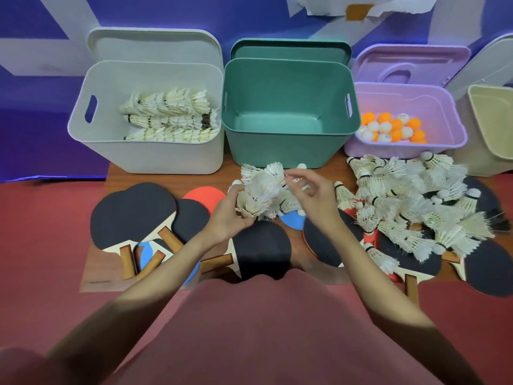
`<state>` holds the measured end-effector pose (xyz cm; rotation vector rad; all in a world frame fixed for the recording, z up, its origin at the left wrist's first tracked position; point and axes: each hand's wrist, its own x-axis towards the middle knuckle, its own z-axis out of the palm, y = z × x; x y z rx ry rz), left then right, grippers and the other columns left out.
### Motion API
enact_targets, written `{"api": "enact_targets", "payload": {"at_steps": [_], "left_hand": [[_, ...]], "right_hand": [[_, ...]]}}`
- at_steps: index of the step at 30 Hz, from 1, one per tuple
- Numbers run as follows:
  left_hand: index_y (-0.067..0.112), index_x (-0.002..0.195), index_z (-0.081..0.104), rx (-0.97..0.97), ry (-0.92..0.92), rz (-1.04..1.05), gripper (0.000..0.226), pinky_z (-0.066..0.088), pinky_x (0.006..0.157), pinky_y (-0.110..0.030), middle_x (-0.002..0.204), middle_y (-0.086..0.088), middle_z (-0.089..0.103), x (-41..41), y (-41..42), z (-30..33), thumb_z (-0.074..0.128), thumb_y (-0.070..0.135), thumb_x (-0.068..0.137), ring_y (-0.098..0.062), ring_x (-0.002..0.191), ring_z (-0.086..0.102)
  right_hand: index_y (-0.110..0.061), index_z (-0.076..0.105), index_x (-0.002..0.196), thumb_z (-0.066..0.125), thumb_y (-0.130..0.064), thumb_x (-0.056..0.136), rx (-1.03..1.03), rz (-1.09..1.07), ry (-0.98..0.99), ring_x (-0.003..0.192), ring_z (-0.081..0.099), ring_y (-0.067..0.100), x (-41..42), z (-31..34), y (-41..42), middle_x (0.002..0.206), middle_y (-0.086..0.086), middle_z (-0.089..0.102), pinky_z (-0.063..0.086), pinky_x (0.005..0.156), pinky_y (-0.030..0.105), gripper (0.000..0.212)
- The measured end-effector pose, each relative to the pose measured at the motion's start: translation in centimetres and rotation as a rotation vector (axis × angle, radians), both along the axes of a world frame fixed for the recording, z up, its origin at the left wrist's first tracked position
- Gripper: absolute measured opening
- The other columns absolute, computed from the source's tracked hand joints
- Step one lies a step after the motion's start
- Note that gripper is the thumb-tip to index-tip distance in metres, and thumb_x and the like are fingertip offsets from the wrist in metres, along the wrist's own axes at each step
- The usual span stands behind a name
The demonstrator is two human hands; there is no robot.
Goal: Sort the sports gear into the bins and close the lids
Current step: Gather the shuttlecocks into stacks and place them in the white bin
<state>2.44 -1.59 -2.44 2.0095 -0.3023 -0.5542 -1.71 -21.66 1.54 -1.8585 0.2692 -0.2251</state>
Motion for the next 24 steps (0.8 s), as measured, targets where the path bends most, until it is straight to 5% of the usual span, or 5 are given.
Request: {"api": "enact_targets", "payload": {"at_steps": [6,11,14,18,24], "left_hand": [[0.021,0.115,0.047,0.048,-0.008,0.054,0.054,0.054,0.079,-0.047,0.095,0.006,0.062,0.6,1.6,-0.4,0.072,0.006,0.069,-0.025,0.09,0.064],[0.022,0.117,0.047,0.051,-0.015,0.059,0.057,0.055,0.08,-0.046,0.094,0.015,0.06,1.0,2.3,-0.2,0.075,0.006,0.071,-0.023,0.091,0.065],[0.024,0.115,0.047,0.041,-0.025,0.061,0.056,0.055,0.079,-0.045,0.096,0.014,0.061,1.2,2.8,-0.2,0.077,0.008,0.071,-0.019,0.092,0.065],[0.016,0.119,0.049,0.085,-0.036,0.079,0.056,0.051,0.079,-0.033,0.096,0.007,0.062,1.2,3.3,-0.5,0.077,0.008,0.071,-0.018,0.089,0.063],[0.014,0.122,0.049,0.13,-0.027,0.05,0.059,0.048,0.077,-0.029,0.097,0.006,0.062,0.6,2.6,-0.6,0.075,0.007,0.07,-0.014,0.089,0.061]], "right_hand": [[-0.003,0.058,0.121,0.058,0.003,0.085,-0.211,-0.16,0.344,0.083,0.061,0.027,1.1,-6.0,-3.6,0.113,0.011,0.063,0.046,0.068,0.009,0.036],[0.002,0.062,0.114,0.071,-0.013,0.081,-0.32,-0.051,0.592,0.105,0.06,0.023,1.0,-8.8,-2.4,0.111,0.011,0.065,0.046,0.085,0.029,0.037],[-0.002,0.07,0.085,0.066,-0.009,0.082,-0.421,-0.079,0.529,0.09,0.066,0.024,0.8,-8.3,-1.9,0.09,0.01,0.071,0.052,0.073,0.031,0.009],[-0.006,0.07,0.08,0.06,-0.009,0.083,-0.537,-0.134,0.413,0.076,0.064,0.02,0.3,-4.6,-2.1,0.081,0.007,0.071,0.052,0.068,0.031,0.011],[-0.016,0.068,0.08,0.07,-0.009,0.083,-0.225,-0.137,-0.106,0.061,0.051,0.016,-0.3,2.1,-0.5,0.074,0.0,0.065,0.042,0.061,0.026,0.008]]}}
